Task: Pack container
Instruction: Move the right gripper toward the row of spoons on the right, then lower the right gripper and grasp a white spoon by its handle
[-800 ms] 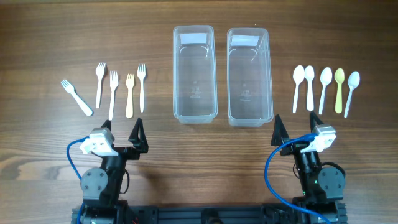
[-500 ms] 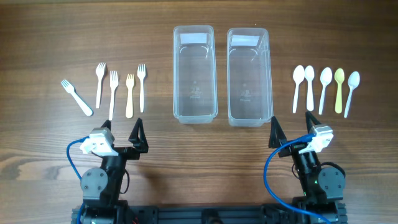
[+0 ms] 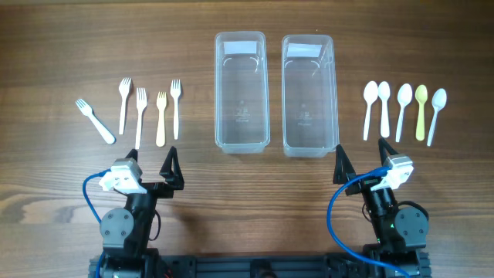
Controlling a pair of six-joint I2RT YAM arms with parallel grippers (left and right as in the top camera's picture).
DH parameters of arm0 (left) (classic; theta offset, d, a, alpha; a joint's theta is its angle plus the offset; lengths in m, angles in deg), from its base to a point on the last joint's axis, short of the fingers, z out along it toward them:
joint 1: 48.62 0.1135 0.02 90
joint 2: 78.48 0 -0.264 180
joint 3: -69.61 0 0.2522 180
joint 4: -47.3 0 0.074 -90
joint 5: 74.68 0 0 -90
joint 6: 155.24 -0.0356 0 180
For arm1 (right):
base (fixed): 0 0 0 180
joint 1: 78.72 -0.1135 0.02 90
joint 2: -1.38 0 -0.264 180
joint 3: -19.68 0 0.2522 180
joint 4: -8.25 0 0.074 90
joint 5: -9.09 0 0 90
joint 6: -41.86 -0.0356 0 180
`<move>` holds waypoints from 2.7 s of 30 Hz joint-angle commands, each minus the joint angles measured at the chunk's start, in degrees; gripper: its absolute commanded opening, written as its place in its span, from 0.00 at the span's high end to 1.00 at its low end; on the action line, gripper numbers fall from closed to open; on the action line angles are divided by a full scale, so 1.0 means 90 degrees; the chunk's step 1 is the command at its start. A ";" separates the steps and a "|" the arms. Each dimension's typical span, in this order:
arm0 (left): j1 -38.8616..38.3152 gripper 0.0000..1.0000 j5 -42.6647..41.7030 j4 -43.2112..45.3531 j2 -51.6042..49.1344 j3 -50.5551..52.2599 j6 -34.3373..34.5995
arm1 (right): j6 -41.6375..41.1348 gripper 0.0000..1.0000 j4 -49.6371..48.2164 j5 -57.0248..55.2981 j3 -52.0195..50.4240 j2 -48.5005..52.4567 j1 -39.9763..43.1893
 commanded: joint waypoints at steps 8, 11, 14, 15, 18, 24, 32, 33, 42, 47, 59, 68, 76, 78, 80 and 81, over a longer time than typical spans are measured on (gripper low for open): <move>-0.0022 0.00 -0.0051 0.0012 0.0049 0.0070 -0.0087 | -0.0107 0.00 -0.0058 0.0126 -0.0010 -0.0010 0.0027; -0.0022 0.00 -0.0051 0.0012 0.0049 0.0070 -0.0085 | -0.0095 0.00 -0.0056 0.0078 -0.0010 -0.0010 0.0027; -0.0022 0.00 -0.0051 0.0015 0.0049 0.0070 -0.0087 | -0.0359 0.00 -0.0049 0.0034 -0.0010 -0.0010 0.0027; -0.0022 0.00 -0.0051 0.0012 0.0049 0.0070 -0.0087 | -0.0634 0.00 -0.0051 0.0034 -0.0002 -0.0010 0.0027; -0.0022 0.00 -0.0051 0.0012 0.0049 0.0070 -0.0087 | -0.0782 0.00 0.0209 0.0058 0.0209 -0.0010 0.0027; -0.0022 0.00 -0.0051 0.0012 0.0049 0.0070 -0.0087 | -0.0770 0.00 0.0600 -0.0466 0.1149 0.0600 0.0027; -0.0022 0.00 -0.0051 0.0012 0.0049 0.0070 -0.0087 | 0.0427 0.00 0.1673 -0.1241 0.3296 0.3755 0.0027; -0.0022 0.00 -0.0051 0.0012 0.0049 0.0070 -0.0087 | 0.0459 0.00 0.1736 -0.1243 0.3458 0.4027 0.0027; -0.0022 0.00 -0.0051 0.0012 0.0049 0.0070 -0.0087 | 0.0930 0.00 0.2052 -0.1430 0.5382 0.7645 0.0027; -0.0022 0.00 -0.0051 0.0012 0.0049 0.0070 -0.0087 | 0.0930 0.00 0.1676 -0.1462 0.5559 0.8553 0.0027; -0.0022 0.00 -0.0051 0.0012 0.0046 0.0070 -0.0085 | 0.0542 0.00 0.2645 -0.1430 0.5559 0.8660 0.0993; -0.0022 0.00 -0.0051 0.0012 0.0049 0.0070 -0.0087 | 0.0959 0.01 0.2866 -0.1302 0.5950 0.9561 0.1384; -0.0022 0.00 -0.0051 0.0012 0.0046 0.0070 -0.0087 | 0.0845 0.00 0.2730 -0.1156 0.6494 1.0253 0.1384; -0.0022 0.00 -0.0051 0.0012 0.0049 0.0070 -0.0087 | 0.0933 0.01 0.2756 -0.1078 0.6494 1.0253 0.1384; -0.0022 0.00 -0.0051 0.0012 0.0049 0.0070 -0.0085 | 0.0899 0.10 0.2817 -0.0862 0.6494 1.0263 0.1384; -0.0022 0.00 -0.0051 0.0012 0.0049 0.0070 -0.0087 | 0.0884 0.13 0.2822 -0.0848 0.6494 1.0280 0.1384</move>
